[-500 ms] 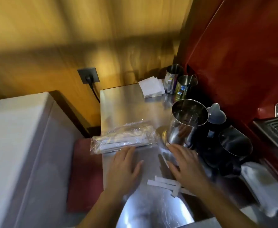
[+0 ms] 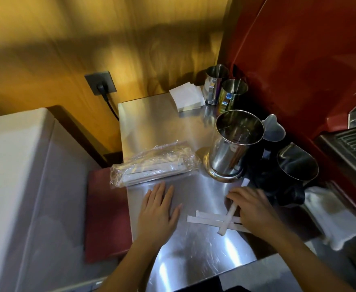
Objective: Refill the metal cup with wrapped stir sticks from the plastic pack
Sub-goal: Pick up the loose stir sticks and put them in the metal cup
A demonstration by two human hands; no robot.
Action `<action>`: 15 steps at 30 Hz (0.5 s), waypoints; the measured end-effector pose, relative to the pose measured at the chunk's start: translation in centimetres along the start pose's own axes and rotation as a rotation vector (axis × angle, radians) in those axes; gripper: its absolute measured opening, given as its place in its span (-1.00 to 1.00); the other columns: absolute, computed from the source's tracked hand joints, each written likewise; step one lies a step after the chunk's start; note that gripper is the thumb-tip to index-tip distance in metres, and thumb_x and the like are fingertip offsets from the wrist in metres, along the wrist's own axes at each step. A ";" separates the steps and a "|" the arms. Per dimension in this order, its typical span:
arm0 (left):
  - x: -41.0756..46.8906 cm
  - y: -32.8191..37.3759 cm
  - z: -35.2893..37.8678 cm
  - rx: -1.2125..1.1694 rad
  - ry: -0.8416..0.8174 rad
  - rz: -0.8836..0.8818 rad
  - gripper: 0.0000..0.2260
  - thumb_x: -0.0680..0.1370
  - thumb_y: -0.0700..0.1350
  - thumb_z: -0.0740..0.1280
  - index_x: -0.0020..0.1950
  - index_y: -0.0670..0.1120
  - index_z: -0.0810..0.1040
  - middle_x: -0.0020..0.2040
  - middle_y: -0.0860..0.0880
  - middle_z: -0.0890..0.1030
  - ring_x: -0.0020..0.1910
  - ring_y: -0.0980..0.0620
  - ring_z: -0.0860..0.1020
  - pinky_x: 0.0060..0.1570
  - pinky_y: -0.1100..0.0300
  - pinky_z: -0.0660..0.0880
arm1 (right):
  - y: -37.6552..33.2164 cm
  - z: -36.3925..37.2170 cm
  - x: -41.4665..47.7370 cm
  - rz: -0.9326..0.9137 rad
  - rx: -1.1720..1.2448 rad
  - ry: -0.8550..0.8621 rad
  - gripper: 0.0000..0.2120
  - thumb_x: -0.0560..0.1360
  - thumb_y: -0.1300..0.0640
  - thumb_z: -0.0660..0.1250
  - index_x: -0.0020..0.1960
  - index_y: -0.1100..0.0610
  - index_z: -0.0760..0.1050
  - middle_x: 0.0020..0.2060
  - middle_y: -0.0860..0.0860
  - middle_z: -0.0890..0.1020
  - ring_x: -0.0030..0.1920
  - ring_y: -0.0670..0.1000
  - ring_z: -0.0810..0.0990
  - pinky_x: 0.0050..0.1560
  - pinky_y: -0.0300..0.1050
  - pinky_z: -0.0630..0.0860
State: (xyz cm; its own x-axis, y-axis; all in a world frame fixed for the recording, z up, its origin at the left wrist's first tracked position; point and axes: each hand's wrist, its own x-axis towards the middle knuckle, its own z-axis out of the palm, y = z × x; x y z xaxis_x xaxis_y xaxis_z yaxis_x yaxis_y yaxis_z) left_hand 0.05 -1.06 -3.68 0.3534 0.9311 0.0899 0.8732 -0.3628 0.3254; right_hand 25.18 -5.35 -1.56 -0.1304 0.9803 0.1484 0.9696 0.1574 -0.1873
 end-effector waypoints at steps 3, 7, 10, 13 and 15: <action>0.0 -0.1 0.2 0.021 -0.001 0.007 -0.50 0.55 0.14 0.05 0.37 -0.11 0.39 0.41 -0.16 0.39 0.41 -0.12 0.32 0.42 -0.06 0.06 | 0.2 -0.3 0.2 -0.024 -0.056 0.010 -0.79 0.20 0.20 0.32 -0.18 0.04 0.59 -0.21 -0.05 0.66 -0.17 0.04 0.64 -0.04 -0.06 0.24; 0.0 -0.3 0.4 0.001 -0.015 0.001 -0.48 0.55 0.15 0.01 0.40 -0.09 0.35 0.44 -0.13 0.35 0.44 -0.09 0.26 0.43 0.00 0.01 | 0.3 -0.4 0.9 0.025 -0.072 -0.132 -0.88 0.43 0.19 0.25 -0.08 0.06 0.52 -0.13 -0.03 0.62 -0.05 0.06 0.56 0.07 -0.02 0.18; -0.1 -0.3 0.5 -0.009 -0.011 -0.001 -0.48 0.55 0.15 0.01 0.39 -0.10 0.35 0.43 -0.14 0.36 0.44 -0.10 0.27 0.42 -0.01 0.04 | 0.2 -0.7 1.7 0.065 -0.064 -0.255 -0.88 0.49 0.16 0.16 -0.01 0.10 0.43 -0.01 0.02 0.55 0.05 0.06 0.46 0.07 -0.09 0.24; 0.0 -0.2 0.6 -0.009 -0.009 -0.001 -0.49 0.55 0.14 0.03 0.38 -0.11 0.37 0.41 -0.15 0.39 0.43 -0.11 0.29 0.41 -0.03 0.07 | -0.1 -1.2 2.4 0.115 -0.032 -0.314 -0.87 0.46 0.18 0.18 0.01 0.15 0.38 0.05 0.09 0.53 0.02 0.10 0.49 -0.12 -0.16 0.25; 0.0 -0.2 0.6 -0.004 -0.006 0.000 -0.50 0.54 0.14 0.05 0.37 -0.12 0.39 0.40 -0.15 0.41 0.42 -0.11 0.31 0.41 -0.04 0.10 | -0.2 -1.2 2.8 0.145 -0.004 -0.346 -0.81 0.44 0.21 0.19 0.05 0.18 0.36 0.11 0.12 0.50 0.05 0.14 0.50 -0.12 -0.11 0.31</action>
State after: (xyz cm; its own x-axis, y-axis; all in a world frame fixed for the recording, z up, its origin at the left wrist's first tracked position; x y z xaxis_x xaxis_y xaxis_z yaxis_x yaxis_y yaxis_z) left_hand 0.06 -0.97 -4.36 0.3553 0.9310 0.0843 0.8720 -0.3625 0.3289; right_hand 24.92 -2.81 0.07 -0.0529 0.9748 -0.2166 0.9839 0.0138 -0.1781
